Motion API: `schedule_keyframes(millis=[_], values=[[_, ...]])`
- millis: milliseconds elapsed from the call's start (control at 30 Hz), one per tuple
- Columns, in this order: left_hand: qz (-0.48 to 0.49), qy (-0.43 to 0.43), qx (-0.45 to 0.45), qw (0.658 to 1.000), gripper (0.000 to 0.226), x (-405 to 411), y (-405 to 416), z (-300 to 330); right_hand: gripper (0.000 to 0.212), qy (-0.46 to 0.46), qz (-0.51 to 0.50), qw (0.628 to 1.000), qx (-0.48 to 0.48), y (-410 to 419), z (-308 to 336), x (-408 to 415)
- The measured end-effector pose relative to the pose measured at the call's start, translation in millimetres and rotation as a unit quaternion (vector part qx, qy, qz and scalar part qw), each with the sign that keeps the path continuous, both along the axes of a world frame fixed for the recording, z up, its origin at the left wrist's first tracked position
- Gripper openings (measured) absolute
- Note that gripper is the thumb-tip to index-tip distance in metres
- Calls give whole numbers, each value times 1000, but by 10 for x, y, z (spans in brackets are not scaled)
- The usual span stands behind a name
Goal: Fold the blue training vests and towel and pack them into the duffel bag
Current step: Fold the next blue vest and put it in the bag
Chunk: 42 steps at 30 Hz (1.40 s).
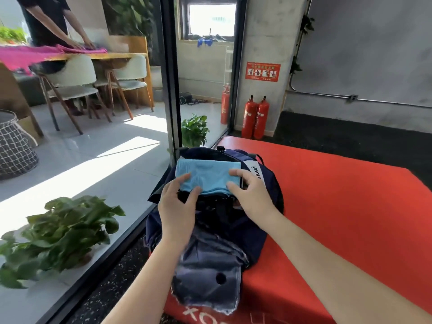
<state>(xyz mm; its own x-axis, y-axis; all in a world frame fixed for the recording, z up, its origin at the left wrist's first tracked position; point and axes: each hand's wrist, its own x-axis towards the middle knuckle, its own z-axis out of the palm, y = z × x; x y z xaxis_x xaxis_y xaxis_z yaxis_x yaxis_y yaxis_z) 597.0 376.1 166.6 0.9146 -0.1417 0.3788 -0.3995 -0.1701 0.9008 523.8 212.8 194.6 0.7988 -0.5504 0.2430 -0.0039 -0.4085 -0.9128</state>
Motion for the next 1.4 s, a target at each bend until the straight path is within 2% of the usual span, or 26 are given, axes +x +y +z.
schedule_keyframes(millis=[167, 367, 467, 600, 800, 900, 1000, 1133, 1300, 1400], values=[[20, 10, 12, 1000, 35, 330, -138, -2, 31, 18, -15, 1000, -8, -30, 21, 417], [-22, 43, 60, 997, 38, 712, -340, 58, 34, 48, -53, 997, -11, -161, -51, 750], [-53, 69, 88, 992, 39, 860, -463, 29, 38, 102, -66, 992, -37, -263, -108, 780], [-79, 76, 92, 990, 41, 991, -654, -37, 40, 119, -104, 983, -97, -346, -202, 803], [-50, 18, 109, 993, 42, 1067, -835, -71, 39, 126, -111, 974, -150, -425, -246, 804], [-76, 54, 186, 978, 43, 1164, -871, -206, 43, 195, -75, 970, -122, -471, -269, 802], [-86, 106, 252, 958, 64, 1277, -888, -424, 48, 259, -39, 961, -88, -531, -278, 771], [-77, 99, 217, 968, 56, 1193, -860, -330, 48, 239, -46, 965, -94, -513, -218, 694], [-94, 107, 188, 972, 67, 1076, -704, -241, 52, 216, -31, 970, -111, -388, -152, 582], [-83, 67, 182, 978, 66, 919, -606, -168, 55, 193, -16, 971, -139, -256, -120, 452]])
